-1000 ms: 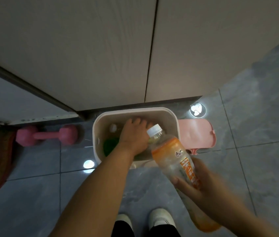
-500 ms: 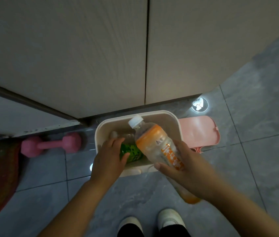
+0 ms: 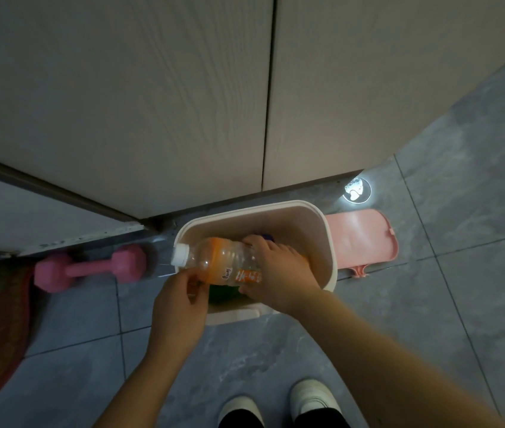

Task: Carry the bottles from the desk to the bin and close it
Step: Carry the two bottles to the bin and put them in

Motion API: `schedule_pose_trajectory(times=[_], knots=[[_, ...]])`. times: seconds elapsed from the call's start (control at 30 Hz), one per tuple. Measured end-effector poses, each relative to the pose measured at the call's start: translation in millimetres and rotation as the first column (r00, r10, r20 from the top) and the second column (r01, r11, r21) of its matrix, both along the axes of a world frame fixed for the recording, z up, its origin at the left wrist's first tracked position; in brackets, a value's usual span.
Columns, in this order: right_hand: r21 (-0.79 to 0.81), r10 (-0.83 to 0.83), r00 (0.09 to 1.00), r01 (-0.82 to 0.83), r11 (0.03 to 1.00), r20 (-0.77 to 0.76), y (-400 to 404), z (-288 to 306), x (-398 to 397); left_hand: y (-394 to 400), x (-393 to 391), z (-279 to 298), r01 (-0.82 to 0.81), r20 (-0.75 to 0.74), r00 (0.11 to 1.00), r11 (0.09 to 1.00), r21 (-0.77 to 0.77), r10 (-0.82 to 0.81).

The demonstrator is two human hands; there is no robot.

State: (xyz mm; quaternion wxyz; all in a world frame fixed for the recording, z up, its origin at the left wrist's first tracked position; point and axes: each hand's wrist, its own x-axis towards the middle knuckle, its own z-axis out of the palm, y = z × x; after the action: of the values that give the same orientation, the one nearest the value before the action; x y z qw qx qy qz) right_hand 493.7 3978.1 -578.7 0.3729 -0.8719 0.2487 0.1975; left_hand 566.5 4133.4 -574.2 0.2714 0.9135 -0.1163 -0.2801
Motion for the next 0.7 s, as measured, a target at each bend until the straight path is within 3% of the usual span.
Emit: schedule_pose_trajectory(times=[0.13, 0.33, 0.47, 0.57, 0.63, 0.7], knots=[[-0.056, 0.03, 0.999, -0.031, 0.998, -0.023, -2.8, -0.6, -7.3, 6.1, -4.1, 3.5, -0.041, -0.016, 0.999, 0.999, 0.032, 0.042], [-0.099, -0.087, 0.995, 0.091, 0.991, 0.048, -8.6, 10.7, -18.0, 12.5, -7.4, 8.2, -0.108, -0.068, 0.992, 0.994, 0.016, 0.109], [-0.151, -0.204, 0.961, 0.233, 0.961, 0.186, -16.3, 20.3, -43.5, 14.9, -10.3, 9.0, -0.121, -0.063, 0.991, 0.993, 0.001, 0.121], [-0.154, -0.401, 0.878, 0.448, 0.881, 0.263, -30.9, 15.2, -70.5, 16.5, -8.9, 8.4, -0.104, 0.014, 0.995, 0.995, 0.008, 0.104], [-0.176, -0.499, 0.837, 0.538, 0.824, 0.224, -41.8, 1.0, -88.6, 15.6, -5.6, 7.8, -0.127, 0.057, 0.99, 0.992, 0.006, 0.126], [-0.218, -0.544, 0.834, 0.549, 0.807, 0.09, -49.6, -19.9, -103.9, 13.9, -0.8, 5.7, -0.149, 0.088, 0.985, 0.989, 0.003, 0.148]])
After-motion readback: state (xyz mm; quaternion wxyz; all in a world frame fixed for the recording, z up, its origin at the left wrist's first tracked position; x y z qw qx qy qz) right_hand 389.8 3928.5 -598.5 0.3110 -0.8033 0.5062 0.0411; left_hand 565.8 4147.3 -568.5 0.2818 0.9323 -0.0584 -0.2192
